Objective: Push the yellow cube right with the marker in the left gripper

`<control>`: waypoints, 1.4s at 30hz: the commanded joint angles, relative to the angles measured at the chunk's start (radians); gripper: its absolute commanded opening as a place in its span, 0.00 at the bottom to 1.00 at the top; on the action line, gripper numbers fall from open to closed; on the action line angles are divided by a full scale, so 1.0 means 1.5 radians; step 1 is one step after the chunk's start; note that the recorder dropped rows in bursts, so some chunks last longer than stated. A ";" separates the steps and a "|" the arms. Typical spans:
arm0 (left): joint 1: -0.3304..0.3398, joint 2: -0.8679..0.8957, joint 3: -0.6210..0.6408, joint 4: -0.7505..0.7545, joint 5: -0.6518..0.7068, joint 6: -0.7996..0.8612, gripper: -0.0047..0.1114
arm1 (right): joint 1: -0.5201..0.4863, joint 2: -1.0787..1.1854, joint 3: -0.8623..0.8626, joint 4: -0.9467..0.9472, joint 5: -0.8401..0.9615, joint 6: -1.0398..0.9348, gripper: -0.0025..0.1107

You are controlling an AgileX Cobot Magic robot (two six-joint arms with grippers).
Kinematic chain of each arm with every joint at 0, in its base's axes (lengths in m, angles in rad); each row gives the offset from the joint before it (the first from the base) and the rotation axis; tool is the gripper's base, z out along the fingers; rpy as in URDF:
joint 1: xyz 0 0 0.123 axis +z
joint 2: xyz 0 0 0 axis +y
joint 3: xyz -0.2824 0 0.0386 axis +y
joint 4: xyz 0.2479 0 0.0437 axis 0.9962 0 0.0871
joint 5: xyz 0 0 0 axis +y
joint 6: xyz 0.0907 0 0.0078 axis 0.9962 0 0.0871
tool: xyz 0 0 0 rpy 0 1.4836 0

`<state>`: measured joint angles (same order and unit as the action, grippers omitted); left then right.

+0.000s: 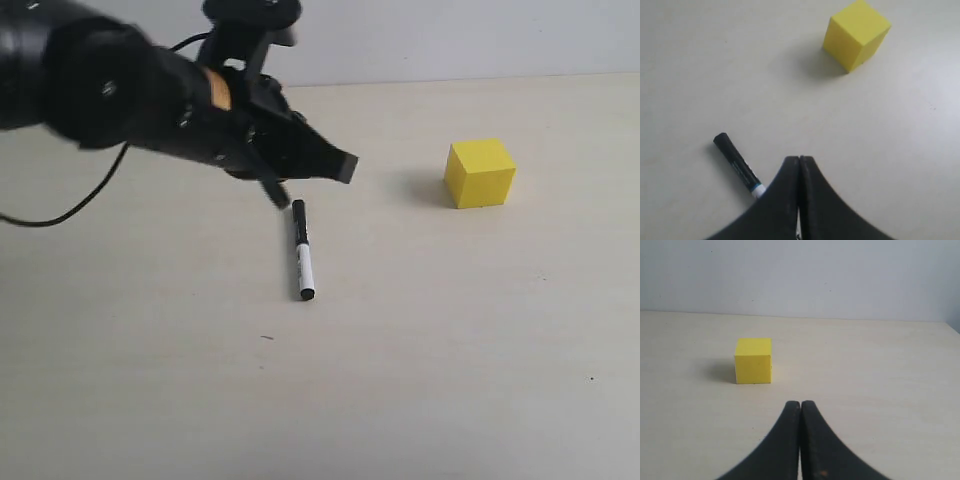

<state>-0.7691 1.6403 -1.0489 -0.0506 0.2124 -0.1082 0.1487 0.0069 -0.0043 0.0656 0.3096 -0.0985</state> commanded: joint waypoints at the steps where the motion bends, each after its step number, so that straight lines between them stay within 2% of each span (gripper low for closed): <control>1: 0.002 -0.136 0.189 -0.006 -0.223 0.000 0.04 | -0.002 -0.005 0.003 -0.004 -0.003 -0.001 0.02; 4: 0.002 -0.233 0.318 -0.006 -0.347 -0.001 0.04 | -0.002 -0.005 0.003 -0.004 -0.003 -0.001 0.02; 6: 0.002 -0.301 0.389 -0.006 -0.394 -0.001 0.04 | -0.002 -0.005 0.003 -0.004 -0.003 -0.001 0.02; 13: 0.002 -0.457 0.507 -0.013 -0.400 0.002 0.04 | -0.002 -0.005 0.003 -0.004 -0.003 -0.001 0.02; 18: 0.002 -0.493 0.521 -0.013 -0.400 0.002 0.04 | -0.002 -0.005 0.003 -0.004 -0.003 -0.001 0.02; 36: 0.003 -0.513 0.521 -0.013 -0.403 0.006 0.04 | -0.002 -0.005 0.003 -0.004 -0.008 -0.001 0.02; 39: 0.032 -0.548 0.521 -0.008 -0.390 0.043 0.04 | -0.002 -0.005 0.003 -0.004 -0.008 -0.001 0.02; 42: 0.090 -0.601 0.521 -0.008 -0.333 0.045 0.04 | -0.002 -0.005 0.003 -0.004 -0.008 -0.001 0.02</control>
<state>-0.6969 0.8007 -0.2729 -0.0668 -0.3512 -0.0553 0.1487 0.0069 -0.0043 0.0656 0.3096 -0.0985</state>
